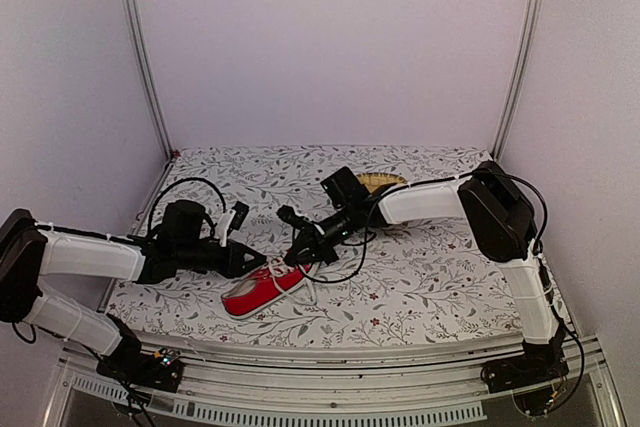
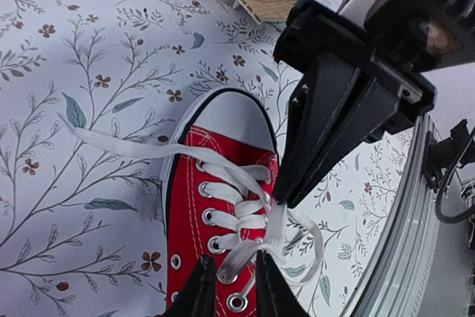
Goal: Tie the shoes
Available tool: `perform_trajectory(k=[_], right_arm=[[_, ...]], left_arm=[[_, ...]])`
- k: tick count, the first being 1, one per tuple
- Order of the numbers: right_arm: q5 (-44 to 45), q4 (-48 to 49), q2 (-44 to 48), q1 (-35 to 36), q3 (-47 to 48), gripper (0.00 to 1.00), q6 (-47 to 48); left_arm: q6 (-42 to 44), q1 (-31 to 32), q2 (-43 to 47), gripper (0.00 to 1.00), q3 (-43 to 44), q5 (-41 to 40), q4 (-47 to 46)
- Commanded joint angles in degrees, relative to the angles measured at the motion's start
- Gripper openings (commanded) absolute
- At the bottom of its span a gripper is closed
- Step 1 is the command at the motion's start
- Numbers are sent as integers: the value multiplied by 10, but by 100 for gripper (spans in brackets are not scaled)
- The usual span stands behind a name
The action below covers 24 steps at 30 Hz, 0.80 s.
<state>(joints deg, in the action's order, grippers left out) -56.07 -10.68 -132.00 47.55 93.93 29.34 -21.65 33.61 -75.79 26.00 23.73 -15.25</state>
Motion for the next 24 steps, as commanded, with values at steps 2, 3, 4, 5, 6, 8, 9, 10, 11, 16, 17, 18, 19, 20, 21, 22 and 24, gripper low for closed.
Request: perform_trajectory(k=[2, 3, 4, 5, 6, 8, 9, 10, 11, 16, 17, 18, 19, 20, 21, 22, 24], right_arm=[[-5, -23, -15, -2, 31, 2, 3], [-5, -25, -16, -3, 32, 2, 4], [-5, -26, -17, -2, 33, 2, 4], [-5, -27, -18, -3, 35, 2, 4], [-4, -27, -18, -2, 36, 2, 4], [-4, -28, -20, -2, 38, 2, 3], [-5, -28, -20, -1, 41, 2, 2], [-4, -30, -20, -1, 43, 2, 2], [-3, -31, -20, 0, 46, 2, 1], [-1, -36, -40, 3, 57, 2, -1], [1, -37, -43, 4, 61, 2, -1], [2, -39, -43, 7, 64, 2, -1], [3, -40, -45, 8, 66, 2, 0], [4, -41, -46, 9, 68, 2, 1], [4, -41, -47, 11, 70, 2, 1], [4, -41, -49, 11, 71, 2, 0], [6, -42, -51, 11, 73, 2, -1]], left_arm=[[12, 3, 1, 19, 3, 2, -1], [12, 2, 0, 19, 3, 4, -3], [11, 2, -1, 20, 1, 9, -7], [11, 2, -1, 20, -1, 15, -11], [10, 1, -3, 21, -2, 21, -16], [10, 1, -6, 21, -6, 28, -22], [10, 1, -7, 21, -8, 27, -22], [10, 1, -7, 21, -9, 27, -22], [11, 0, -7, 21, -11, 27, -23], [16, -8, -3, 23, -18, 29, -24], [18, -10, -2, 24, -19, 32, -23], [21, -12, -2, 24, -21, 35, -23], [23, -14, -2, 25, -21, 40, -24], [23, -15, -2, 26, -22, 45, -25], [23, -16, -3, 26, -21, 53, -24], [23, -16, -5, 26, -22, 60, -23], [25, -16, -8, 24, -24, 65, -21]])
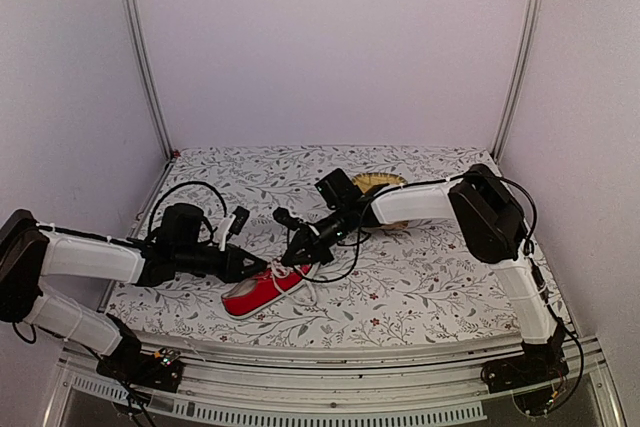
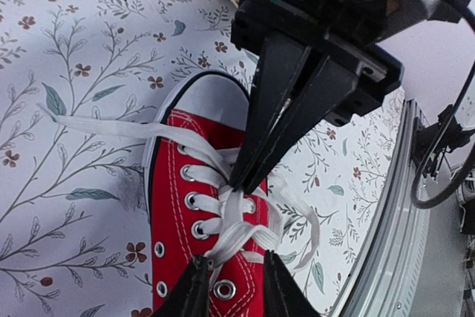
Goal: Tie the shoes
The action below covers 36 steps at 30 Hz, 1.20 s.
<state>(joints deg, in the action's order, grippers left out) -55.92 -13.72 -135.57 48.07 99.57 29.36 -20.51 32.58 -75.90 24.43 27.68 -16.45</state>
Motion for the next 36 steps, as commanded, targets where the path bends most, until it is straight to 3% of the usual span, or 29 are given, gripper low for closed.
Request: perform_trajectory(k=[1, 24, 28, 33, 36], right_arm=[[6, -13, -16, 6, 17, 2, -2], [-1, -17, -16, 7, 18, 2, -1], [0, -16, -16, 6, 19, 2, -2], [3, -11, -11, 5, 17, 2, -4], [16, 10, 3, 2, 7, 2, -19]], left_arm=[[15, -6, -7, 23, -9, 25, -5], [61, -5, -59, 28, 0, 7, 1], [65, -5, -60, 21, 3, 11, -1], [63, -5, -51, 0, 4, 8, 7], [53, -5, -30, 0, -2, -12, 16]])
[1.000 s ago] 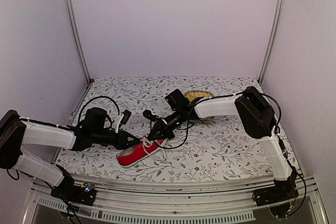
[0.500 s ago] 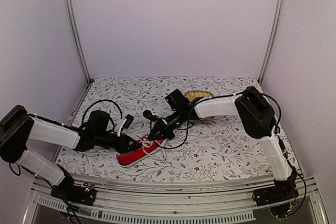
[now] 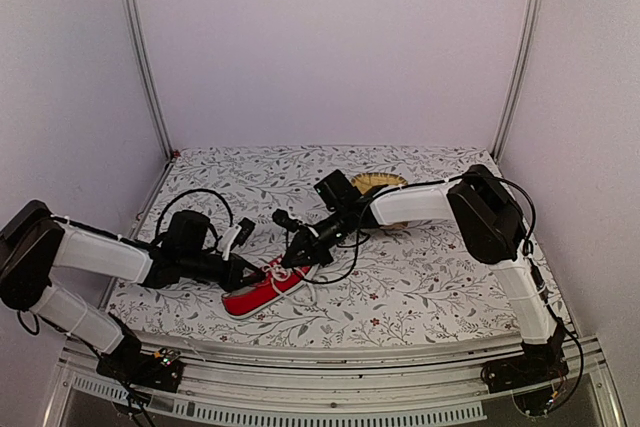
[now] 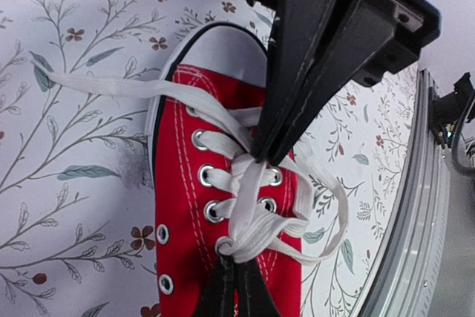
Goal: Tie the shoes
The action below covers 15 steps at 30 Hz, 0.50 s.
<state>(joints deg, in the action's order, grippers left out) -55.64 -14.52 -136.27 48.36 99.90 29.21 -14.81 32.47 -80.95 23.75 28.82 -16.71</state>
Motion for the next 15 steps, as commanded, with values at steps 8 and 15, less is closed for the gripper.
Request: perform_trajectory(k=[8, 15], right_arm=[[78, 70, 97, -22, -56, 32, -86], [119, 110, 170, -42, -138, 47, -128]], left_arm=[[-42, -8, 95, 0, -10, -104, 55], [-57, -23, 126, 0, -6, -129, 100]])
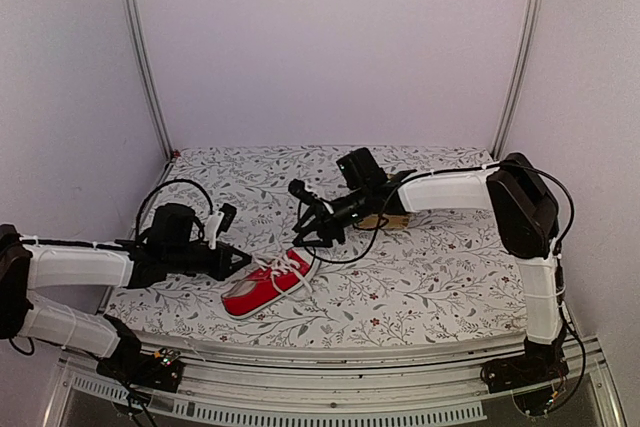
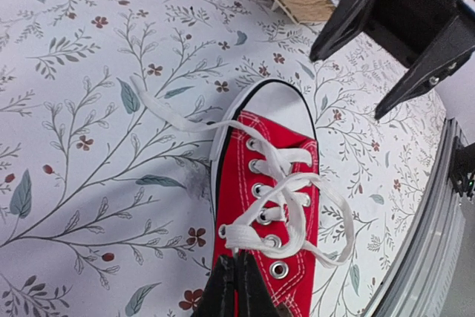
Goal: Tie the shoes
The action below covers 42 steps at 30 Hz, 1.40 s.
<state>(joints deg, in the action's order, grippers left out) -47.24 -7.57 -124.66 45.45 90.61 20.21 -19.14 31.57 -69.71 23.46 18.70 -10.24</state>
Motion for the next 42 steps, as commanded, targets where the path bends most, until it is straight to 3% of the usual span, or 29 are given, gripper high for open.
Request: perform_trajectory(k=[1, 7, 11, 17, 21, 25, 36, 42], right_arm=[[42, 57, 66, -15, -61, 48, -55], [163, 128, 119, -19, -134, 51, -172], [253, 92, 106, -14, -116, 51, -284], [340, 42, 45, 23, -45, 51, -337], [330, 39, 1, 27, 10, 53, -357], [373, -10, -44, 29, 69, 54, -364], [357, 33, 40, 32, -63, 57, -409], [357, 32, 92, 50, -104, 58, -408]], left_arm=[[-16, -17, 15, 0, -1, -33, 43], [-14, -34, 26, 0, 11, -26, 75], [-11, -43, 34, 0, 14, -10, 92], [-12, -44, 42, 0, 5, 37, 76], [-12, -43, 43, 0, -1, 63, 67], [-26, -37, 33, 0, -16, 68, 56], [-122, 57, -19, 0, -80, 96, -87], [-184, 129, -6, 0, -83, 35, -120]])
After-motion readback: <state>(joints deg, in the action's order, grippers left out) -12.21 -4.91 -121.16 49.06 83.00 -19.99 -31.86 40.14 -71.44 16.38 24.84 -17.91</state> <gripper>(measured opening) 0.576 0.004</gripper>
